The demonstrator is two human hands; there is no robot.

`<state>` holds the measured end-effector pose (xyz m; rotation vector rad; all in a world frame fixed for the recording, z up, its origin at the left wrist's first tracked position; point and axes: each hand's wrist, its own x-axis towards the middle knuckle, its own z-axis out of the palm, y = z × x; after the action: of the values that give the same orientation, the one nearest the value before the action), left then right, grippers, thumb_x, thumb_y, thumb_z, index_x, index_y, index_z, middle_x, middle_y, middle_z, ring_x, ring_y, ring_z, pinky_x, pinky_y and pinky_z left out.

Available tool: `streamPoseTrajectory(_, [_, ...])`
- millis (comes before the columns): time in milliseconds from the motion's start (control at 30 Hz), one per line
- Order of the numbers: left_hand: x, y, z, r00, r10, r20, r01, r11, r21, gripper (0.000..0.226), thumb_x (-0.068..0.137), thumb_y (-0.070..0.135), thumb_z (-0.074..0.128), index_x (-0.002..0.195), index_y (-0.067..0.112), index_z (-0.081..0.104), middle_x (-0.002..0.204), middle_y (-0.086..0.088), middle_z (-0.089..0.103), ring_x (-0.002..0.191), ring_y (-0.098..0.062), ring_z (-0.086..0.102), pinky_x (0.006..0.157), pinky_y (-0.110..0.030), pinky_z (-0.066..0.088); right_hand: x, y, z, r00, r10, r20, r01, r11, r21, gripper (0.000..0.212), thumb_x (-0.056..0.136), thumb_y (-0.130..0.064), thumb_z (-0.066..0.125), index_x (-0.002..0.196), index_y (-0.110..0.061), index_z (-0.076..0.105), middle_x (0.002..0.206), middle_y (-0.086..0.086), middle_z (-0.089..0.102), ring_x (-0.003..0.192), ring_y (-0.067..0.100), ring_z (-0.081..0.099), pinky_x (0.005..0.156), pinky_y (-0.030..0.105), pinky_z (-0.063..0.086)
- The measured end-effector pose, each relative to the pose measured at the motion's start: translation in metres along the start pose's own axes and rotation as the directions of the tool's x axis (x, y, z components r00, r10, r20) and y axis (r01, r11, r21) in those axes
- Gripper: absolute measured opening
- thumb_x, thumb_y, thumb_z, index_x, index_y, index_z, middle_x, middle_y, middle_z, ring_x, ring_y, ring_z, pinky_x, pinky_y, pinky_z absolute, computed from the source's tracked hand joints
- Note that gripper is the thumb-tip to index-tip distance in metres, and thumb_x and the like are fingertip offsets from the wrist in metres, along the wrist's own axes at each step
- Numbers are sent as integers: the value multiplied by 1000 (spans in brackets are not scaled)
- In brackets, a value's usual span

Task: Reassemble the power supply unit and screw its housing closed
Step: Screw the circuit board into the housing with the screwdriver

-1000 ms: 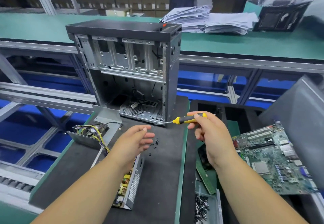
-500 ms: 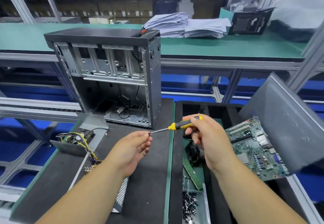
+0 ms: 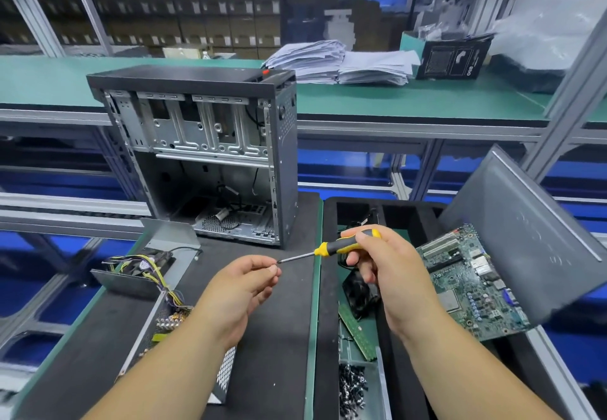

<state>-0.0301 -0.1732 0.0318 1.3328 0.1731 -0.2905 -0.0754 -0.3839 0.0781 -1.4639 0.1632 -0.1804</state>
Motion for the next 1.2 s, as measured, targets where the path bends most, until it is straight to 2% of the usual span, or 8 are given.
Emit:
streamPoseTrajectory(167, [-10,-1,-12,1000,25,-1,-25,1000,-3,12,90,-1,62,90,10,66,77,-3,70,66,-8,63,64,-19,52,-10,-1,11,1000,-5,23,5,1000,-22,24,82,-35,54,88,-25,75,67,1,65,51,10,41,57,25,34])
streamPoseTrajectory(333, [-14,-1,-30,999,29,20,-29,999,16,9,90,0,63,91,8,67,73,0,69,64,-7,63,61,-17,52,-18,0,28,1000,-1,5,1,1000,-16,25,81,-35,54,86,-22,74,65,1,64,49,11,40,54,22,34])
streamPoseTrajectory(533, [-14,-1,-62,996,82,46,-84,996,44,11,88,-2,64,87,9,68,73,-1,68,64,-8,62,61,-17,52,-22,10,56,1000,27,-14,-28,997,-66,22,93,-26,52,88,-23,73,67,1,64,50,10,41,49,18,34])
streamPoseTrajectory(633, [-13,0,-85,992,115,47,-119,990,76,8,87,-1,66,88,7,67,70,-2,67,65,-10,61,63,-18,51,-23,18,76,997,64,-47,-66,996,-58,24,99,-19,49,91,-17,72,66,3,63,49,11,40,51,22,33])
streamPoseTrajectory(767, [-11,3,-115,994,100,48,-102,994,44,9,88,0,65,85,8,66,67,-1,63,61,-10,55,61,-17,47,-26,25,105,996,70,-49,-74,993,-86,23,98,-21,49,95,-15,71,66,3,64,50,13,40,55,27,33])
streamPoseTrajectory(933, [-6,14,-149,992,104,64,-107,993,45,8,86,0,67,86,8,68,70,-3,64,68,-14,55,69,-26,46,-26,26,139,994,83,-74,-90,992,-91,24,99,-18,47,95,-11,70,65,4,64,49,12,39,53,25,33])
streamPoseTrajectory(1200, [-1,40,-191,979,167,114,-182,973,142,14,84,-5,69,86,8,70,73,-3,65,71,-12,60,67,-18,51,-26,16,186,993,64,-104,-75,991,-110,25,99,-18,46,97,-8,69,65,5,64,50,13,39,56,26,34])
